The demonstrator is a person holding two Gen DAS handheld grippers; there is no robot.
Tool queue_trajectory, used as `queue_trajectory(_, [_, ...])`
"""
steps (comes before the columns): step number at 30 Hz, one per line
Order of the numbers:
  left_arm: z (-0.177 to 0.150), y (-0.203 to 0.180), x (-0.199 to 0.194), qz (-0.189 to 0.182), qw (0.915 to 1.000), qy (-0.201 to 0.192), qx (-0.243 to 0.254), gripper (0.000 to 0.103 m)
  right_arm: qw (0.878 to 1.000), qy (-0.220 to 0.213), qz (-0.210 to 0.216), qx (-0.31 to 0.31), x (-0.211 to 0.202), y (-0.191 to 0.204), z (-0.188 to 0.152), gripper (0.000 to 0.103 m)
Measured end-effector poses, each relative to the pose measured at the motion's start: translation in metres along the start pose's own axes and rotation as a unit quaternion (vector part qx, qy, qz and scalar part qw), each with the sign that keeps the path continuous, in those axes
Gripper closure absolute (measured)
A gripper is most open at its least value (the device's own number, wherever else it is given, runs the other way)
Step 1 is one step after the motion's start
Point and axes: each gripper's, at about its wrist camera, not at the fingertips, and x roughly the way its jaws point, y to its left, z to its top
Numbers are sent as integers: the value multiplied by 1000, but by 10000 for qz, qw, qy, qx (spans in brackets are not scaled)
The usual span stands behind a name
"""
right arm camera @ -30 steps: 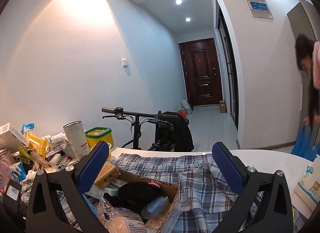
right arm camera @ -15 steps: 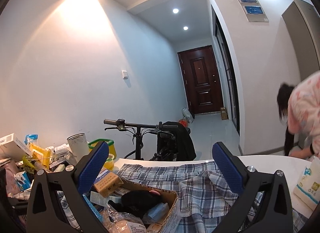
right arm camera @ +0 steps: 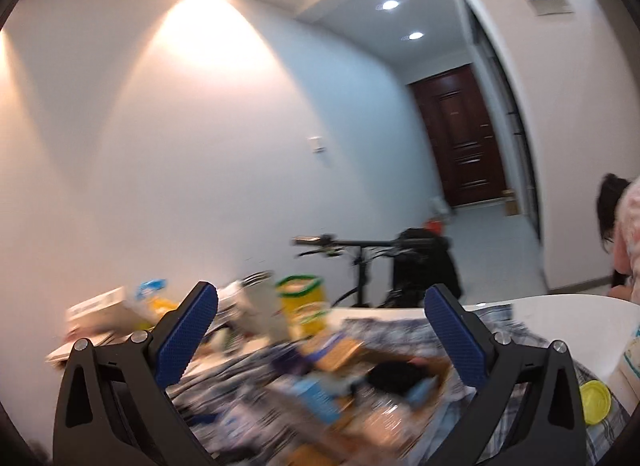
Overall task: Organize objects
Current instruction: 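Lift the Manhua packet with the left gripper toward the cardboard box, then grasp the black cable coil with the right gripper while the left holds the Manhua packet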
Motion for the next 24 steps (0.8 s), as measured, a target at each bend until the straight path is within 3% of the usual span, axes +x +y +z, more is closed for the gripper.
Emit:
queue_trajectory(3, [0, -2, -2, 3, 10000, -67, 41, 29, 9978, 339, 10, -574, -19, 20, -17, 0])
queue_trajectory(6, [1, -2, -2, -6, 10000, -42, 30, 29, 9915, 995, -181, -821, -26, 19, -47, 0])
queue_trajectory(10, [1, -2, -3, 10, 10000, -66, 39, 29, 9711, 2057, -723, -971, -14, -1, -94, 0])
queue_trajectory(15, [1, -2, -2, 38, 9999, -98, 54, 29, 9472, 3031, -959, -424, 10, -32, -148, 0])
queue_trajectory(18, [1, 0, -1, 46, 10000, -67, 4, 29, 9315, 3362, -1318, -434, 22, -40, -166, 0])
queue_trajectory(20, [1, 2, 1, 39, 10000, -30, -34, 29, 9288, 3440, -1300, -459, 24, -41, -169, 1])
queue_trajectory(24, [1, 4, 2, 82, 9999, 15, -85, 29, 9230, 3554, -1361, -565, 23, -42, -177, 26])
